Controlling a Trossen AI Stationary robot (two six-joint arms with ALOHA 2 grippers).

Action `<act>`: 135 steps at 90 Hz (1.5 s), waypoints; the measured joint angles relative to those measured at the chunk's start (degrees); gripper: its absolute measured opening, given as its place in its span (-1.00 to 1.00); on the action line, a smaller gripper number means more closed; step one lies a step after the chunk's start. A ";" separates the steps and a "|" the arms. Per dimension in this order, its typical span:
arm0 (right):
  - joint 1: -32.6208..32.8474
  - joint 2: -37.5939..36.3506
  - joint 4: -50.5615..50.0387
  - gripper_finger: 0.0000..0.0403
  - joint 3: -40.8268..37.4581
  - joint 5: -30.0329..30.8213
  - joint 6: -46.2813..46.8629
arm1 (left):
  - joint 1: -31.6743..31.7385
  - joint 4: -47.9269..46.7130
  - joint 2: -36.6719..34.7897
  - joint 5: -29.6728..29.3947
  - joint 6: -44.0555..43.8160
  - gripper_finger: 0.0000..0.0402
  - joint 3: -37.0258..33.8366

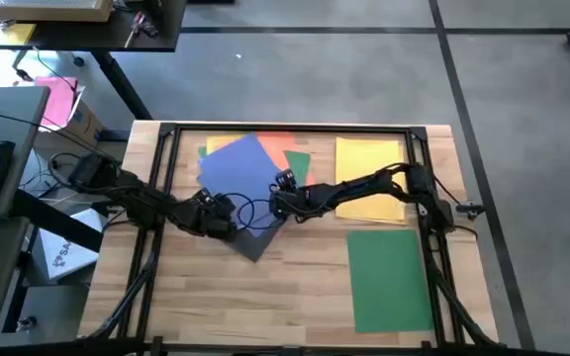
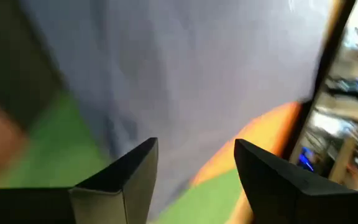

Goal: Organize paper
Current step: Put the violet paper into the bottom left of the table

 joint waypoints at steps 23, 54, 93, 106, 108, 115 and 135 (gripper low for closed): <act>-1.07 -0.08 -1.35 -0.02 -0.11 -3.41 0.37 | 0.00 0.17 0.00 -0.04 0.02 -0.82 -0.02; -0.79 0.54 -3.16 -0.02 -0.11 -4.78 -1.26 | -0.02 0.34 0.00 -0.15 0.96 -0.82 -0.07; 1.90 1.00 -2.95 -0.02 -0.04 -4.74 1.69 | 0.12 1.16 0.00 -0.06 1.57 -0.82 -0.09; 2.14 1.00 -0.41 -0.02 -0.06 -7.50 6.18 | 0.15 1.60 0.00 -0.04 1.55 -0.82 -0.09; 2.11 1.00 0.20 -0.02 -0.09 -7.72 7.06 | 0.15 1.69 0.00 -0.04 1.55 -0.82 -0.09; 2.06 1.04 2.42 -0.02 -0.15 -7.91 9.82 | 0.15 2.19 0.00 -0.04 1.55 -0.82 -0.09; 2.34 0.66 4.84 -0.02 -0.13 -6.20 14.04 | 0.15 3.97 0.00 0.44 2.52 -0.82 -0.09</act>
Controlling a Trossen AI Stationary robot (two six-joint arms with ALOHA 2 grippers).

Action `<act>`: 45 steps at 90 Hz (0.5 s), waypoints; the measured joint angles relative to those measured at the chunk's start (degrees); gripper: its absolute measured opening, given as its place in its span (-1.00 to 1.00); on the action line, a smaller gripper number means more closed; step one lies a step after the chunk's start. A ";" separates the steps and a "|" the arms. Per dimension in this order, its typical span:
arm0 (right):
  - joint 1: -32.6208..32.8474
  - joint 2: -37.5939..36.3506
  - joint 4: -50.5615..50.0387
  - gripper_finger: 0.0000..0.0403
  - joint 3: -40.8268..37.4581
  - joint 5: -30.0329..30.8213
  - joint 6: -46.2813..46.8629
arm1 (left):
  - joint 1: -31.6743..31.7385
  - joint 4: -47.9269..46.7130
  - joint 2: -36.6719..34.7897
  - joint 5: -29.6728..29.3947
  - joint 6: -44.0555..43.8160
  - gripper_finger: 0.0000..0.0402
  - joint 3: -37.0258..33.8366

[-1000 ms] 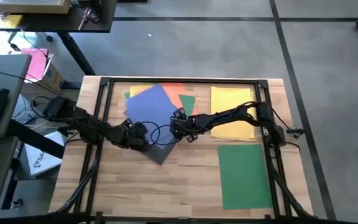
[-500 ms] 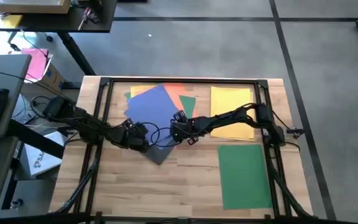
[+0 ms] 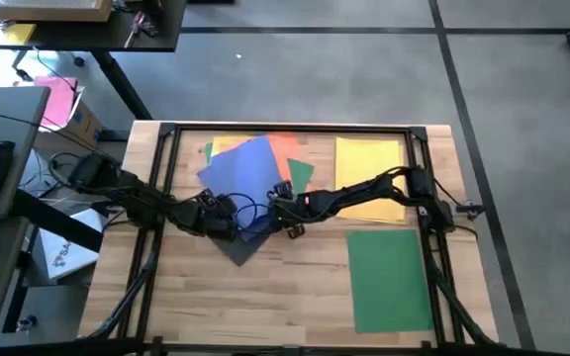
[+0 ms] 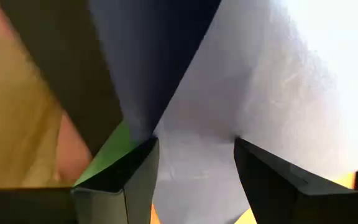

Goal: Organize paper
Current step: Put the violet paper into the bottom left of the table

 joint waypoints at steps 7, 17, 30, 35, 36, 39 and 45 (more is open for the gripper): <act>0.00 -1.02 0.11 -0.02 0.05 0.19 2.96 | 0.00 0.22 0.02 0.02 0.02 -0.82 0.00; 0.00 -2.31 0.20 -0.02 0.25 0.27 8.10 | 0.00 0.41 0.02 0.02 0.02 -0.82 0.00; 0.85 -2.22 0.11 -0.02 0.24 0.18 10.85 | 0.00 0.76 0.02 0.00 0.06 -0.82 0.00; 1.52 -2.24 0.50 -0.02 0.24 1.13 12.42 | 0.00 0.76 0.02 0.02 0.08 -0.82 0.00; 1.66 -2.24 0.56 -0.02 0.24 1.50 12.84 | 0.00 0.76 0.02 0.01 0.08 -0.82 0.00; 2.10 -2.24 0.61 -0.02 0.24 2.97 13.95 | 0.00 0.76 0.02 0.00 0.07 -0.82 0.00; 2.99 -2.47 0.29 -0.02 0.24 5.57 15.89 | 0.00 0.76 0.02 0.00 0.05 -0.82 0.00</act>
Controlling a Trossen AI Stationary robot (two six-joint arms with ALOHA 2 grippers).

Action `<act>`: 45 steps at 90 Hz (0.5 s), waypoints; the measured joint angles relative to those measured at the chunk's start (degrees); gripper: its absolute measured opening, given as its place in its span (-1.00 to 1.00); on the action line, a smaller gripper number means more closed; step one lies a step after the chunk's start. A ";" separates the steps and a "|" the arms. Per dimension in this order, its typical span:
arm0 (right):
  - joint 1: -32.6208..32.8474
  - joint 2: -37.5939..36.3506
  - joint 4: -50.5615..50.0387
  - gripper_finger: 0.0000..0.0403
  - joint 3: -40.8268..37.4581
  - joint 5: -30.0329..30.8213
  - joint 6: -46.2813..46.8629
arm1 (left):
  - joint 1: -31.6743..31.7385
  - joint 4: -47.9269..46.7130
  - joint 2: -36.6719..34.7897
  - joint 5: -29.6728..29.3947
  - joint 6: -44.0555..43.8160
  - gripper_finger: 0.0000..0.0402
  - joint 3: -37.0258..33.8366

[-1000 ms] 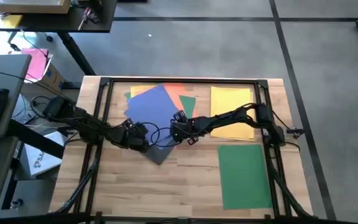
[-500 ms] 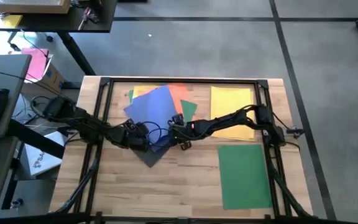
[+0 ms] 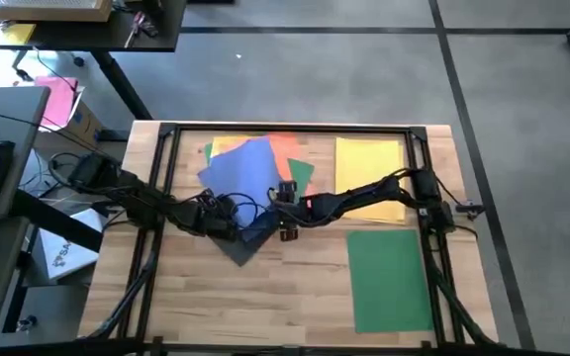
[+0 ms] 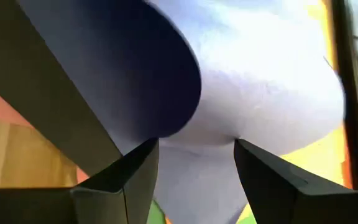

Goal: Organize paper
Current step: Put the violet paper into the bottom left of the table

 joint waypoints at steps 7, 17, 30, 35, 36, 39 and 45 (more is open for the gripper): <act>0.87 -0.49 0.62 -0.02 0.00 1.67 2.23 | 0.00 0.00 0.00 0.00 0.01 -0.82 0.00; 1.78 -0.69 0.73 -0.02 0.00 3.17 5.15 | 0.00 0.00 0.00 0.00 -0.12 -0.82 0.00; 1.91 -0.68 0.49 -0.02 -0.79 3.70 2.23 | 0.00 -0.02 0.00 -0.02 -0.10 -0.82 0.00; 1.53 -0.65 0.48 -0.02 -1.55 3.63 0.60 | 0.00 -0.01 0.00 -0.02 -0.08 -0.82 0.00; 1.42 -0.65 0.50 -0.02 -1.71 3.63 0.16 | 0.00 0.01 0.00 -0.02 -0.09 -0.82 0.00; 1.09 -0.65 0.78 -0.02 -2.20 3.51 -1.34 | 0.00 0.04 0.00 -0.02 -0.10 -0.82 0.00; 0.30 -0.65 1.72 -0.02 -3.18 1.81 -5.09 | 0.00 0.40 0.00 -0.02 0.00 -0.82 0.00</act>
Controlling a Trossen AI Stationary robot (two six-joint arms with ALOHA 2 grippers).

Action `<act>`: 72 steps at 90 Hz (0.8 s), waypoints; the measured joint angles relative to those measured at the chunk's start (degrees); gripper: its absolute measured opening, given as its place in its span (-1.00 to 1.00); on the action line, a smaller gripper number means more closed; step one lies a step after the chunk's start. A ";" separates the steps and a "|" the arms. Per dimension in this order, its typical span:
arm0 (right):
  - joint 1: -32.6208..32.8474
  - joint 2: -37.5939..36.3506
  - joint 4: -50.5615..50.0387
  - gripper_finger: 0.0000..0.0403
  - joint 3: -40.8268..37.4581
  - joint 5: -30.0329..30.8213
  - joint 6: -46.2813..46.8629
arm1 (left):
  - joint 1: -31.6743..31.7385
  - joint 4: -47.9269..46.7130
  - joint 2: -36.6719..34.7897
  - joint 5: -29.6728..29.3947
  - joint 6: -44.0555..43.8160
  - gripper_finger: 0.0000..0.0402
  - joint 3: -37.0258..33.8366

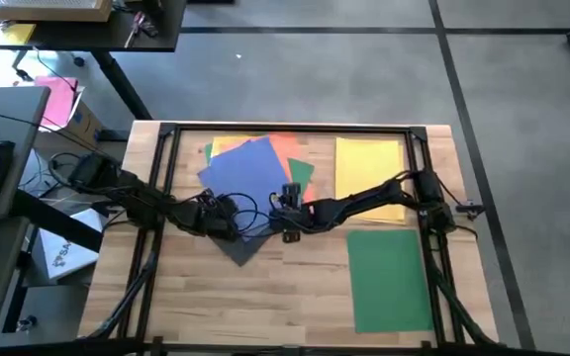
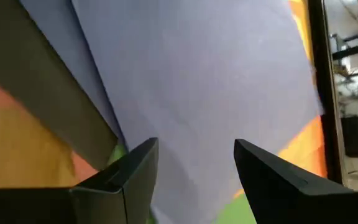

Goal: Organize paper
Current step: Put the violet paper into the bottom left of the table

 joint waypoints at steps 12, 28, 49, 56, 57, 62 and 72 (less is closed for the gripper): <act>-0.77 0.02 -0.14 -0.02 -2.29 -6.77 -8.76 | 0.00 0.89 0.00 0.00 0.42 -0.82 0.00; 0.47 0.02 1.90 -0.02 -2.72 -10.07 -14.39 | 0.00 0.89 0.00 -0.02 0.44 -0.82 0.00; 0.53 0.42 7.38 -0.02 -2.72 -10.05 -14.81 | 0.00 5.85 0.00 1.18 2.25 -0.82 0.02; 0.63 0.52 8.85 -0.02 -2.74 -10.70 -14.37 | 0.00 9.50 0.19 2.21 4.14 -0.82 0.02; 0.70 0.52 9.17 -0.02 -2.74 -11.02 -14.35 | 0.00 10.00 0.22 2.28 4.44 -0.82 0.02; 1.06 0.52 10.64 -0.02 -2.74 -12.48 -14.33 | -0.04 11.65 0.26 2.57 5.54 -0.82 0.06; 1.82 0.63 12.93 -0.02 -2.73 -12.85 -14.17 | 0.00 12.76 0.24 2.27 6.24 -0.82 0.07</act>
